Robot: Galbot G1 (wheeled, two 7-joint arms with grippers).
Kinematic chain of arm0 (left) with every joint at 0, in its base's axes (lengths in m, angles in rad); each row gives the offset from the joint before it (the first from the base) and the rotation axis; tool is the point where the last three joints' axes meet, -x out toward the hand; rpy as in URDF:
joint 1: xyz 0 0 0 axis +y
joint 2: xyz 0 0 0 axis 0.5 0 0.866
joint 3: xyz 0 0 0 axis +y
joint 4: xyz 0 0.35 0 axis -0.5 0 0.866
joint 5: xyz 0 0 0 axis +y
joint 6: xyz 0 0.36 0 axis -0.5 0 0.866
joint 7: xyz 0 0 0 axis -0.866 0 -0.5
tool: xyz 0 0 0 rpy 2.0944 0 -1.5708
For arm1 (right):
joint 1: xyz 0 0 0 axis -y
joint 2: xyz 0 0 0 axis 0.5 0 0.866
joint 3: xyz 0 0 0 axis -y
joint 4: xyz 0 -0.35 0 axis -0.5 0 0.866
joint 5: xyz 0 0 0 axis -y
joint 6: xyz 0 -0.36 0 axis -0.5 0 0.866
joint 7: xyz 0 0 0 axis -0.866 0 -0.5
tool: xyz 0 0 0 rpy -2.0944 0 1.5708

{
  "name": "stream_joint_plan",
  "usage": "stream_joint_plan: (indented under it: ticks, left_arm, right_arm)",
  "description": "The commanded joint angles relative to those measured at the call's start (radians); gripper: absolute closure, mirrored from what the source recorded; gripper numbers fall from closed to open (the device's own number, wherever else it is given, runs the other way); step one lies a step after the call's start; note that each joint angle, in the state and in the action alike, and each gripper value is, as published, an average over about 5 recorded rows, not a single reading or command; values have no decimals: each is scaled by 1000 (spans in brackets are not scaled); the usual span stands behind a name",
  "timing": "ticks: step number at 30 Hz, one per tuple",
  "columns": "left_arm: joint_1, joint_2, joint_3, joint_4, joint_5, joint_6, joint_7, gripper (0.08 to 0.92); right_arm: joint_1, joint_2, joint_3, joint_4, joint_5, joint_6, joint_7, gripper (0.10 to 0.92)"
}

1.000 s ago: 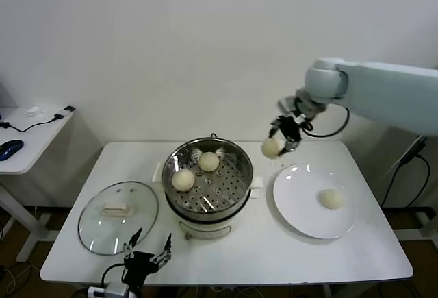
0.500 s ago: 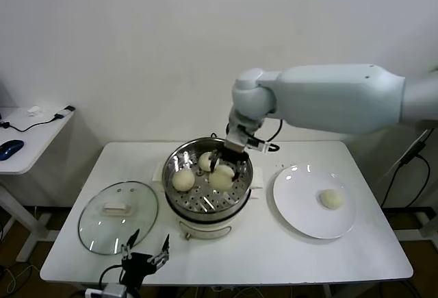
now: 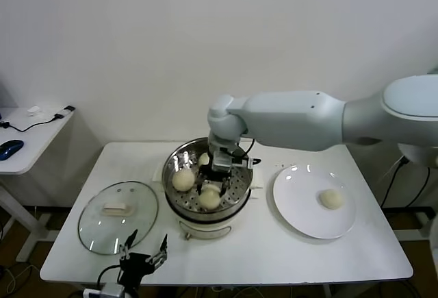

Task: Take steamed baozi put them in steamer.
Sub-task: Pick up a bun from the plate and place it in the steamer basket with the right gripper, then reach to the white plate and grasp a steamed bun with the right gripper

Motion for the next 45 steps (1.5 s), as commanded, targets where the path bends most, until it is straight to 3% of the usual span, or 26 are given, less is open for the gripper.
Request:
stream_joint_plan:
  ticks: [1,10,16,20,24,34,45]
  left_arm:
    - [-2,0,3,2,0,0,0,177]
    - [1,0,4,-2,2,0,-1,177]
    - [8,0,2,-10,2,-2,-1,177]
    - [12,1,2,-14,3,-5,-1,177]
    - [11,0,6,-16,5,-5,0,177]
    - [0,-7,10,-18,7,0,3,177]
    - [4,-15,-1,-10,19,3,12,177]
  right_arm:
    - [-66,41,10,-70,-47,52,14,399]
    - [12,0,28,-51,33,59,-7,223]
    - [155,-143,10,-50,231,28,-69,203]
    - [264,-298,-90,-72,397,-135,-99,202]
    - [356,-457,-230,-79,459,-342,-130,203]
    - [154,-767,-253,-92,227,-540,-102,203]
    - [-316,-789,139,-231,54,-619,-49,203]
